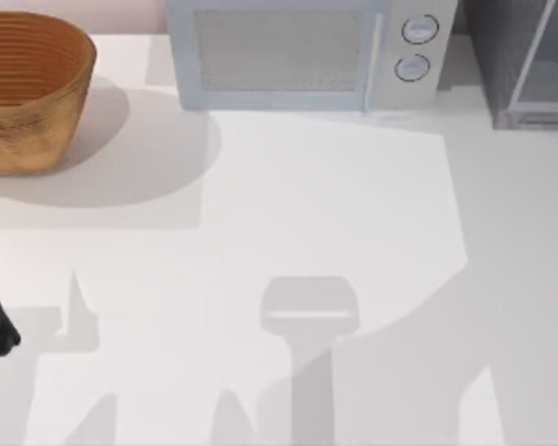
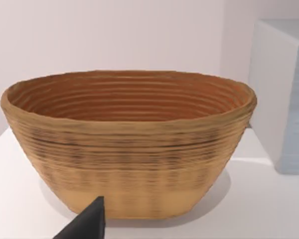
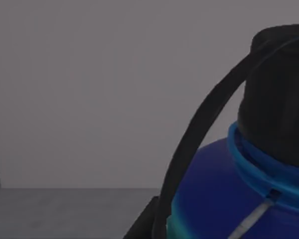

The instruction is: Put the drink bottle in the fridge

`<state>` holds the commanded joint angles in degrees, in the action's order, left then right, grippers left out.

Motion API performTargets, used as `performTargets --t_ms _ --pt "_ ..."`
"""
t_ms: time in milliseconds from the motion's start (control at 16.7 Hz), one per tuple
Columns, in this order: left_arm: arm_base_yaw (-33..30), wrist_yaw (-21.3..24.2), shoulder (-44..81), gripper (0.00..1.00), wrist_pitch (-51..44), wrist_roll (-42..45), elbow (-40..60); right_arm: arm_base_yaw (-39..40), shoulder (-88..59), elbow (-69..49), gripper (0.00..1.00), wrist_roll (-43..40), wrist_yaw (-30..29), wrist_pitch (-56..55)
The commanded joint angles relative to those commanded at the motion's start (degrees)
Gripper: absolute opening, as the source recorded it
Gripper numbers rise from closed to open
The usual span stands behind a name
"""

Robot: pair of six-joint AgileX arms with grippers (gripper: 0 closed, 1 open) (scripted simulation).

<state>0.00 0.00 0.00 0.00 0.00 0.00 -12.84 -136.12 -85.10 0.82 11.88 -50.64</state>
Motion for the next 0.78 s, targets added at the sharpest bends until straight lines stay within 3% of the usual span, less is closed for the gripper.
performTargets --t_ms 420,780 --pt "0.0 0.0 0.0 1.0 0.0 0.0 0.0 0.0 0.0 0.0 0.98 0.0 0.0 0.0" --pt "0.0 0.0 0.0 1.0 0.0 0.0 0.0 0.0 0.0 0.0 1.0 0.0 0.0 0.0"
